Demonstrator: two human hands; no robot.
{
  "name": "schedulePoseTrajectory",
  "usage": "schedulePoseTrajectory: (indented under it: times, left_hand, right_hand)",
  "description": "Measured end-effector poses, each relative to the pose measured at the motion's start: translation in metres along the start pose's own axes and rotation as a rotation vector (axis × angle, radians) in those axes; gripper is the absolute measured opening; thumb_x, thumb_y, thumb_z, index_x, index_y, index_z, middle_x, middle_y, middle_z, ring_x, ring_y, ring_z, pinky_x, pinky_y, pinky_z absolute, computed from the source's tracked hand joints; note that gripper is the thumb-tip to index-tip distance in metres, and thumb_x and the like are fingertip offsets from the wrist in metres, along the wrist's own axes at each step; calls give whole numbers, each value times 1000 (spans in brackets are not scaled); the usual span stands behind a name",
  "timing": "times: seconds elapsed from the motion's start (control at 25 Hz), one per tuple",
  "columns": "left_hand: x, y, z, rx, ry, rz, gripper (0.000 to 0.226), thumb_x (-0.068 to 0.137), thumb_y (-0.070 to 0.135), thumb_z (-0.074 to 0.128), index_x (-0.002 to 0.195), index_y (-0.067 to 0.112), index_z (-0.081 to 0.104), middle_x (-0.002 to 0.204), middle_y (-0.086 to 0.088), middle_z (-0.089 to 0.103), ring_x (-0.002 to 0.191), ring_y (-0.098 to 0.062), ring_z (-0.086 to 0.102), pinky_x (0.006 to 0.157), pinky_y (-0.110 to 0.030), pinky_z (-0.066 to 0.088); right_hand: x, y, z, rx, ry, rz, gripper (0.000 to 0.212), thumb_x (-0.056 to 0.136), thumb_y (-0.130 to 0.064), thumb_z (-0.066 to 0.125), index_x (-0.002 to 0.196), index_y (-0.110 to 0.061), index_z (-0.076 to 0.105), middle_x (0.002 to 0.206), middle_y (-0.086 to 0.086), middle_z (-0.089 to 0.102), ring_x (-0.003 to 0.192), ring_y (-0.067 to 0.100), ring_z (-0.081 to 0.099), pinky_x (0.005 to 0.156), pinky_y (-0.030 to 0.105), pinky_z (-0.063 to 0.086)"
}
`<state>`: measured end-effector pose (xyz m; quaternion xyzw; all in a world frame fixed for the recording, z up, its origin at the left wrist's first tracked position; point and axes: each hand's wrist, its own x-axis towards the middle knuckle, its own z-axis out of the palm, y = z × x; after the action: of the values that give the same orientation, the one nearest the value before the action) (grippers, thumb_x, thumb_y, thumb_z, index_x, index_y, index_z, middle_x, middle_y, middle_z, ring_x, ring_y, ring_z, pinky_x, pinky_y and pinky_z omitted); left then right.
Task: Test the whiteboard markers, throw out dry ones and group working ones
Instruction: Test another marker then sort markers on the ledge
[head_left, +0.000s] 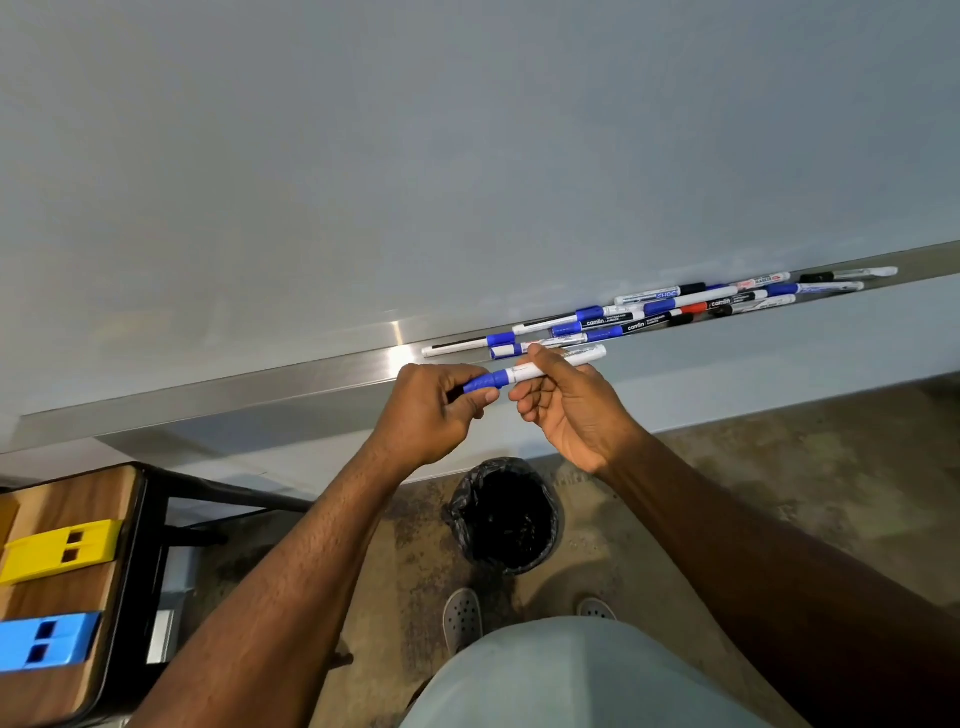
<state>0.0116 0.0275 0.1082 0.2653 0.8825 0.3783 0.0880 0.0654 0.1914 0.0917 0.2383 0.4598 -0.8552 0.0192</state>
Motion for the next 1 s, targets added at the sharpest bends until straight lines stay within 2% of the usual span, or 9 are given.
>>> schedulePoseTrajectory:
  times: [0.16, 0.28, 0.36, 0.44, 0.52, 0.6, 0.68, 0.8, 1.0]
  left_hand:
    - [-1, -7, 6, 221, 102, 253, 19, 89, 22, 67, 100, 8, 73, 72, -3, 70, 58, -15, 55, 59, -23, 42]
    - [1, -16, 10, 298, 127, 299, 21, 87, 21, 68, 104, 8, 72, 80, -4, 72, 67, -18, 59, 63, -24, 42]
    - [-1, -15, 9, 117, 45, 147, 26, 88, 24, 68, 111, 14, 70, 92, 0, 72, 77, -15, 61, 69, -18, 44]
    - [-2, -11, 6, -258, -106, -138, 35, 86, 37, 65, 116, 20, 67, 100, 0, 71, 82, -10, 64, 73, -15, 48]
    - [3, -5, 4, -665, -149, -427, 52, 81, 55, 52, 111, 15, 66, 97, -7, 69, 76, -15, 64, 69, -23, 51]
    - [11, -1, 6, -882, -194, -577, 72, 81, 70, 36, 100, 6, 64, 86, -9, 66, 67, -18, 59, 59, -27, 48]
    - [15, 3, 12, -977, -228, -594, 75, 85, 73, 31, 92, 5, 61, 75, -10, 61, 56, -18, 53, 47, -24, 43]
    - [15, 7, 20, -1123, -183, -605, 70, 86, 71, 41, 77, 4, 59, 67, -14, 57, 46, -22, 49, 35, -21, 37]
    - [15, 20, 24, -1151, -131, -578, 72, 86, 70, 39, 65, 4, 58, 57, -14, 52, 40, -20, 48, 37, -19, 34]
  right_hand:
    - [2, 0, 2, 31, 43, 137, 22, 97, -26, 55, 91, -6, 62, 60, 10, 67, 49, 13, 59, 50, 22, 49]
    - [4, 2, -3, 74, 58, 214, 24, 96, -27, 58, 95, -4, 64, 64, 10, 69, 52, 14, 61, 51, 22, 52]
    - [6, 1, -10, 49, 20, 215, 22, 95, -25, 60, 99, -5, 65, 69, 12, 70, 55, 14, 62, 52, 22, 52]
    - [4, 1, -13, -15, -25, 225, 20, 94, -22, 60, 101, -5, 66, 74, 14, 71, 59, 15, 63, 54, 22, 51]
    - [2, 4, -12, -43, -55, 279, 24, 93, -25, 59, 100, -4, 67, 76, 14, 71, 61, 16, 61, 56, 22, 49]
    - [0, 5, -6, -47, -66, 328, 38, 95, -38, 54, 95, -3, 70, 73, 15, 68, 56, 15, 58, 52, 22, 45]
    - [1, 8, 3, -101, -66, 289, 47, 98, -44, 48, 89, -6, 72, 68, 16, 64, 50, 15, 53, 46, 20, 40]
    - [-1, 13, 14, -129, 4, 135, 56, 102, -39, 43, 60, -16, 72, 68, 23, 59, 44, 16, 45, 38, 20, 33]
    - [-5, 17, 10, -19, 89, 130, 58, 102, -34, 43, 53, -12, 64, 56, 17, 56, 34, 14, 40, 31, 18, 28]
